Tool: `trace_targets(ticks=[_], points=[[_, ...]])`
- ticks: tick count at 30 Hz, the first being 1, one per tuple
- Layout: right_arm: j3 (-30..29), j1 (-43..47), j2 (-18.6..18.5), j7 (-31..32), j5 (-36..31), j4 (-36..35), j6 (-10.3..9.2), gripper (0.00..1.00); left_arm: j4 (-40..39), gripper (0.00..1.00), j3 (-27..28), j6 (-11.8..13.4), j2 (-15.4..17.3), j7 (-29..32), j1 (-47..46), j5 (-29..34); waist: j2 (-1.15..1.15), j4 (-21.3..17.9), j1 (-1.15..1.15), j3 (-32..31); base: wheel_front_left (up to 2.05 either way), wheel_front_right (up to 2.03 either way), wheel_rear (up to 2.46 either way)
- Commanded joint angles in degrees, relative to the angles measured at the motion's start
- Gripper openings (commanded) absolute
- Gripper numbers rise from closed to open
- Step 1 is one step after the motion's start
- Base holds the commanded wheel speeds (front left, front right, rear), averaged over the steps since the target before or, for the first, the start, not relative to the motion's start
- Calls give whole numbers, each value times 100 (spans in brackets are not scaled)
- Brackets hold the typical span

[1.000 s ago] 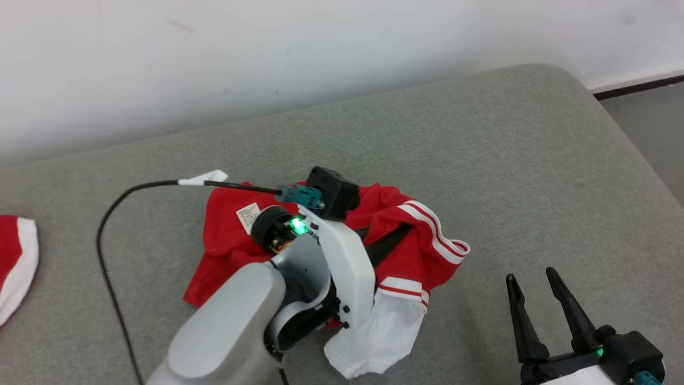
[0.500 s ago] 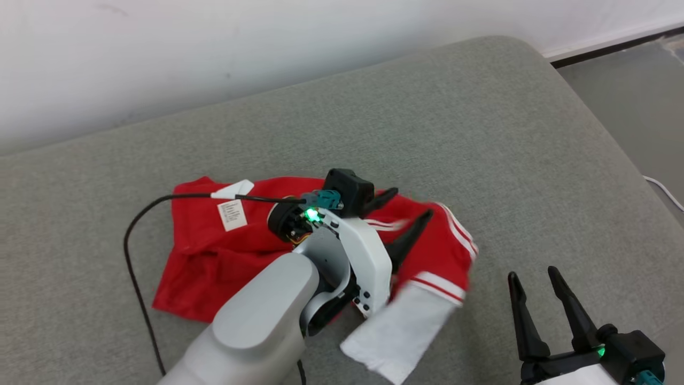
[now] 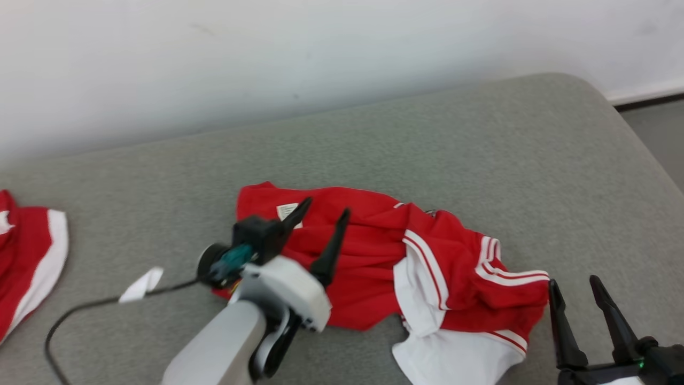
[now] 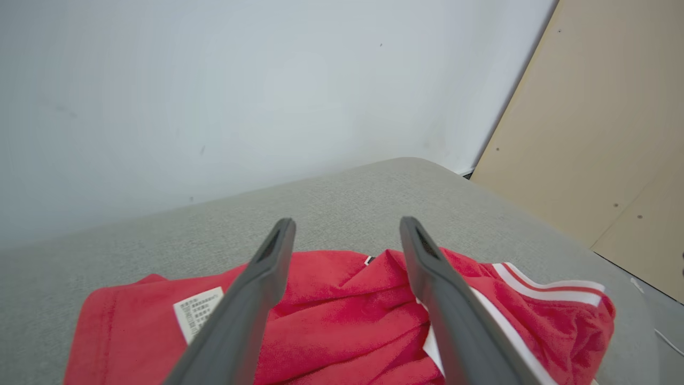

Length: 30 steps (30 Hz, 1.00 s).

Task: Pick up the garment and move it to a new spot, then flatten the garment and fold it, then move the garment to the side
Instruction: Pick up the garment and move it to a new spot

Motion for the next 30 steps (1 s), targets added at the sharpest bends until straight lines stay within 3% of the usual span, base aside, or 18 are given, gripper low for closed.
trace_targets(ticks=[1, 8, 15, 23, 30], points=[[-54, 96, -53, 5, -53, -41, -16, 100, -53, 100, 61, 100, 96, -124, 213, 100, 0, 224, 0, -156, 0, 0, 0], [-366, 316, -219, 5, -118, -166, -16, 100, -321, 100, 407, 649, 394, -521, 1161, 196, 0, 728, 0, -314, 0, 0, 0], [-629, 446, -295, 5, -156, -155, -16, 100, -777, 100, 990, 990, 475, -558, 2090, 576, 0, 1158, 0, -430, 0, 0, 0], [-675, 654, -298, 5, -211, 12, -15, 100, -1316, 100, 1928, 806, 179, -561, 3059, 1225, 0, 1495, 0, -701, 0, 0, 0], [-544, 788, -251, 5, -229, 130, -16, 100, -1567, 100, 2694, 424, -204, -561, 3698, 1711, 0, 1646, 0, -922, 0, 0, 0]])
